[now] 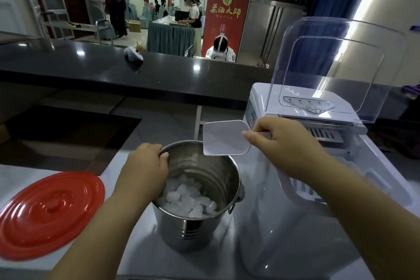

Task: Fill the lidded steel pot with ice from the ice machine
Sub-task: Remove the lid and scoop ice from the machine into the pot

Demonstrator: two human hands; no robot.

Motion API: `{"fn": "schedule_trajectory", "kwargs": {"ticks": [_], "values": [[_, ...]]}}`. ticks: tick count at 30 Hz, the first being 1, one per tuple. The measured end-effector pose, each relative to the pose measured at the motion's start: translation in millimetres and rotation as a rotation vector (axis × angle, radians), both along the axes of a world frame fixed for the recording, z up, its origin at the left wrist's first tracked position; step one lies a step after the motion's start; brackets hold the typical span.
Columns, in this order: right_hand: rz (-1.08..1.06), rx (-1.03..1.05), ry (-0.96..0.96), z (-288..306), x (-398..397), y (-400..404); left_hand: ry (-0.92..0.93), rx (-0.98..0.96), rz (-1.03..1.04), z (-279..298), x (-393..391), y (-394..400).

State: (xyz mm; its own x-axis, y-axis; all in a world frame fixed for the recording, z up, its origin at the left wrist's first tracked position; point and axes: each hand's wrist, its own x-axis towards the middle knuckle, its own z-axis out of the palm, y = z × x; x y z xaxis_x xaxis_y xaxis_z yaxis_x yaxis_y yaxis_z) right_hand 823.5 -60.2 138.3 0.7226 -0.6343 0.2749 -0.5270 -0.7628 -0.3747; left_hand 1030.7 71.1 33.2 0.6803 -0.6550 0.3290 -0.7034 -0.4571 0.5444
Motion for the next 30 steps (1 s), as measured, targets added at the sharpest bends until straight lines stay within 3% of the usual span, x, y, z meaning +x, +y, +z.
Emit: {"fn": "schedule_trajectory", "kwargs": {"ticks": [6,14,24,30], "values": [[-0.113,0.205,-0.235,0,-10,1,-0.082,-0.155,-0.049,22,-13,5],[-0.193,0.259,-0.373,7,-42,-4,-0.076,-0.277,-0.274,55,-47,-4],[-0.313,0.094,-0.309,8,-96,-33,0.019,-0.325,-0.391,71,-108,-46],[-0.342,-0.061,-0.192,14,-131,-54,0.092,-0.228,-0.405,66,-134,-73]]}}
